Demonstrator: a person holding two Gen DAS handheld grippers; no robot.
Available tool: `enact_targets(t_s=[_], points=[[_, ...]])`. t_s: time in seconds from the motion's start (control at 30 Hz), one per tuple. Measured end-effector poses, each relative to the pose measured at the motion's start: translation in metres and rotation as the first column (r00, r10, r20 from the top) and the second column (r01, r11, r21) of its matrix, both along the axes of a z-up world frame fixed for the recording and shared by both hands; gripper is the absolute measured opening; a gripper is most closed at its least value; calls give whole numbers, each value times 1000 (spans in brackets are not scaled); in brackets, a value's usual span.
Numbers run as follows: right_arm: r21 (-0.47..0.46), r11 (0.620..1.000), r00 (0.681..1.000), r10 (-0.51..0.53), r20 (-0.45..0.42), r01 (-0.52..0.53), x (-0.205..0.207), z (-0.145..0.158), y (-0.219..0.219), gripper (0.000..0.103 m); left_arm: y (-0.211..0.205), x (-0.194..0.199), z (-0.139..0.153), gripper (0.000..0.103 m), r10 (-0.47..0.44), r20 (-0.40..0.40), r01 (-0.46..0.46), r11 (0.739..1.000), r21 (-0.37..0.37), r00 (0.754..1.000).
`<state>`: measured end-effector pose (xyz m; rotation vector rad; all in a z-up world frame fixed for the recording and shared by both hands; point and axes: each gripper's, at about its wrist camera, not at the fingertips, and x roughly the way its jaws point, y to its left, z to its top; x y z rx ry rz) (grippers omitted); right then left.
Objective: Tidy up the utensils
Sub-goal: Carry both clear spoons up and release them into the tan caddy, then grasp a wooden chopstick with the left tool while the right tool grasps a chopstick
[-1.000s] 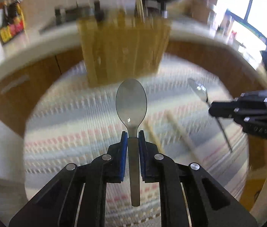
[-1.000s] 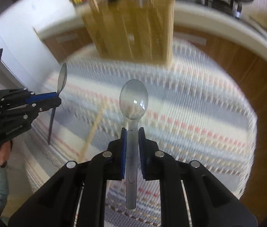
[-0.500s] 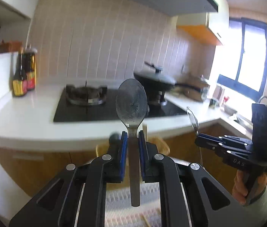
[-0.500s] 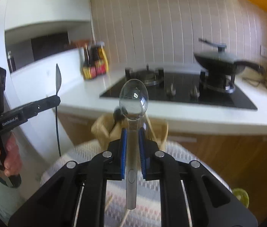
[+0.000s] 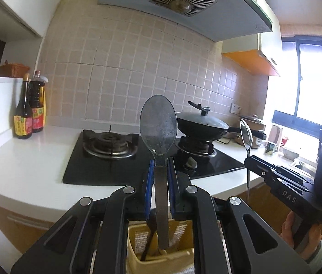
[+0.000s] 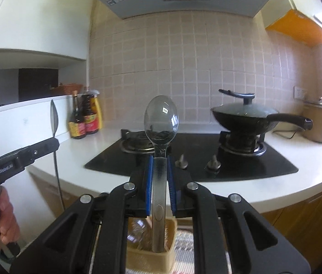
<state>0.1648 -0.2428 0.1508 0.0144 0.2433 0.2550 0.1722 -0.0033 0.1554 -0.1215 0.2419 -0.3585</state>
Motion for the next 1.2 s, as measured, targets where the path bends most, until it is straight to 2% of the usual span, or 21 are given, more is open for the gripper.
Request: enact_targets(t_s=[0.2,0.37,0.5,0.63,0.7,0.77,0.9,0.93,1.0,1.13,1.2], points=[[30,999,1000,11,-27,-10,26,-23,-2,11,-5,14,-20,10,39,22,-40,998,39,999],[51,999,998,8,-65,-5,38,-40,-7,11,-4,24,-35,10,38,2,-38,999,30,999],[45,999,998,15,-58,-12,36,-45,-5,11,-2,26,-44,10,30,-11,-30,999,14,999],[37,999,998,29,-62,-27,28,-47,-2,11,-2,18,-48,10,43,19,-43,999,6,999],[29,999,998,29,-62,-27,20,-48,-3,14,-4,14,-49,11,30,17,-31,999,17,999],[17,1000,998,21,-56,-21,11,-47,-5,28,-4,8,-50,15,32,23,-33,999,30,999],[34,999,997,31,-76,-29,-14,-40,-16,34,2,-9,-43,16,22,15,-23,999,23,1000],[46,998,995,39,-87,-35,-21,-36,-19,34,5,-16,-40,17,17,14,-17,1000,12,1000],[50,998,994,40,-103,-35,-35,-30,-23,34,12,-28,-32,31,4,13,-4,1000,-15,1000],[38,999,987,30,-160,-24,-64,-18,-27,34,21,-54,-15,35,-22,8,23,998,-50,1000],[35,999,978,22,-209,-15,-75,-15,-28,34,24,-71,-7,41,-42,-14,41,997,-66,999]])
